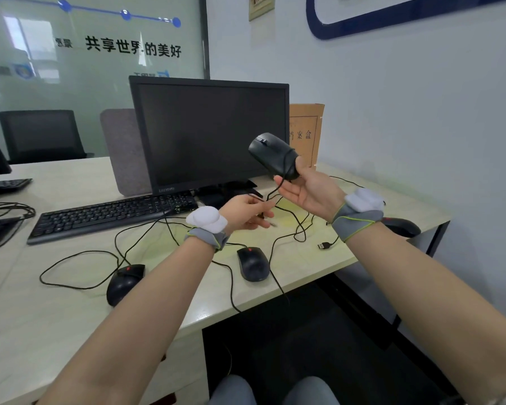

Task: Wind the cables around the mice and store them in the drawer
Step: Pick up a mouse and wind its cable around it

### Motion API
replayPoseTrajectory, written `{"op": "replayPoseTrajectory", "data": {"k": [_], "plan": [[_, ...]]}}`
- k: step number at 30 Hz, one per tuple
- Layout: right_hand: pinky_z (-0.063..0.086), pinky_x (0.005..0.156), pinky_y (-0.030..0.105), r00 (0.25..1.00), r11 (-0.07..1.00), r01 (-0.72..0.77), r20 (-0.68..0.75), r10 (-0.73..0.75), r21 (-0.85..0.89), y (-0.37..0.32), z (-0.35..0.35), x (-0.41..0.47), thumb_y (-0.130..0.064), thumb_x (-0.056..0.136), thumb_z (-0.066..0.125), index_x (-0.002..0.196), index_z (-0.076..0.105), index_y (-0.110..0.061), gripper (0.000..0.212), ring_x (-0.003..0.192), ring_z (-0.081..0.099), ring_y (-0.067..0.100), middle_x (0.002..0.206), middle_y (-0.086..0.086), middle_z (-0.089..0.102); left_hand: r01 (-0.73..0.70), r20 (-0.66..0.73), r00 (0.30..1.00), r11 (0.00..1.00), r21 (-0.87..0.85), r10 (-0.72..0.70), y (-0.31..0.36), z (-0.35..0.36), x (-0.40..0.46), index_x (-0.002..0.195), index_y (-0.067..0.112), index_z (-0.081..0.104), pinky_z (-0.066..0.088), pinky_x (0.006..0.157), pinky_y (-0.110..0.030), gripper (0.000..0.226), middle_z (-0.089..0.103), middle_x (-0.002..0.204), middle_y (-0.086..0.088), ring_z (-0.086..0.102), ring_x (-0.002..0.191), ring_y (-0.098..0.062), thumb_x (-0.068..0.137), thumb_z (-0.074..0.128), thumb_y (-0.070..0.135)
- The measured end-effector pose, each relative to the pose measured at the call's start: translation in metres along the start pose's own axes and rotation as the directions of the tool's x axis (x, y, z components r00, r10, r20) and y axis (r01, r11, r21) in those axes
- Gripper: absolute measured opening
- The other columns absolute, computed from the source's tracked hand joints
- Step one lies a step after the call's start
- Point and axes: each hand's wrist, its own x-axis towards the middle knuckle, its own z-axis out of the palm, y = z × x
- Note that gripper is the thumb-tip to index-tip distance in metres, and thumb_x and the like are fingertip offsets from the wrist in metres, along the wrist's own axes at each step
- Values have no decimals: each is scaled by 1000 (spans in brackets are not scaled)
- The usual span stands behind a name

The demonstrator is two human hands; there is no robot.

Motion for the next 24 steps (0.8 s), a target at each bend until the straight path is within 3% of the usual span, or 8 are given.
{"op": "replayPoseTrajectory", "data": {"k": [4, 7, 10, 13, 17, 21, 22, 24], "plan": [[55, 75, 32, 993, 997, -40, -115, 33, -62, 2, -8, 2, -30, 99, 41, 100, 50, -12, 21, 74, 66, 18, 94, 9, 61, 169, 215, 974, 855, -490, -69, -15, -24, -6, 83, 16, 60, 55, 76, -25, 28, 64, 119, -5, 66, 102, -17, 94, 47, 39], [56, 75, 35, 984, 998, -60, -171, 55, -21, 6, -11, 4, -29, 98, 43, 92, 49, -13, 18, 75, 62, 20, 94, 10, 58, 290, 317, 942, 730, -618, -107, -26, -47, -12, 69, 13, 67, 59, 67, -25, 53, 68, 117, -11, 69, 102, -22, 91, 41, 54], [57, 73, 37, 978, 998, -54, -201, 50, -16, 8, -13, 7, -29, 98, 43, 106, 47, -11, 20, 73, 60, 19, 102, 12, 56, 405, 238, 914, 788, -464, -330, -31, -55, -20, 60, 15, 62, 53, 53, -21, 61, 75, 96, -5, 72, 78, -16, 85, 39, 66], [55, 77, 37, 977, 996, -57, -208, 43, -63, 10, -9, 9, -29, 98, 44, 101, 49, -12, 18, 72, 61, 18, 101, 11, 57, 459, -137, 878, 888, -28, -458, -20, -47, -24, 84, 11, 58, 45, 56, -22, 51, 67, 79, -3, 60, 65, -14, 83, 51, 61], [58, 67, 32, 981, 993, -47, -191, 25, -110, 13, 2, 10, -29, 98, 43, 87, 48, -19, 16, 67, 59, 17, 88, 8, 58, 339, -569, 810, 680, 650, 141, 0, -25, -12, 146, 16, 20, 35, 103, -45, 79, 32, 145, -13, 35, 131, -33, 83, 63, 34], [58, 53, 24, 982, 994, -22, -187, 2, -104, 13, 6, 9, -27, 98, 43, 87, 49, -17, 16, 62, 57, 18, 85, 10, 58, 91, -316, 661, 346, 934, 680, 17, 0, -9, 150, 24, 2, 12, 117, -49, 81, 13, 157, -6, 11, 145, -25, 84, 46, 7], [57, 51, 22, 981, 995, -17, -193, -2, -98, 12, 6, 9, -27, 98, 44, 86, 50, -16, 17, 59, 57, 17, 84, 10, 57, 0, -275, 669, 370, 929, 691, 19, 2, -7, 150, 22, 4, 13, 117, -47, 85, 19, 155, -7, 16, 144, -25, 80, 49, 5], [56, 50, 23, 979, 998, -13, -205, -1, -65, 10, 4, 8, -27, 98, 44, 86, 49, -14, 18, 47, 60, 14, 83, 10, 57, -219, -213, 819, 633, 743, 533, 27, 1, -3, 150, 16, 6, 27, 113, -39, 85, 39, 143, -11, 36, 132, -28, 81, 54, 3]]}}
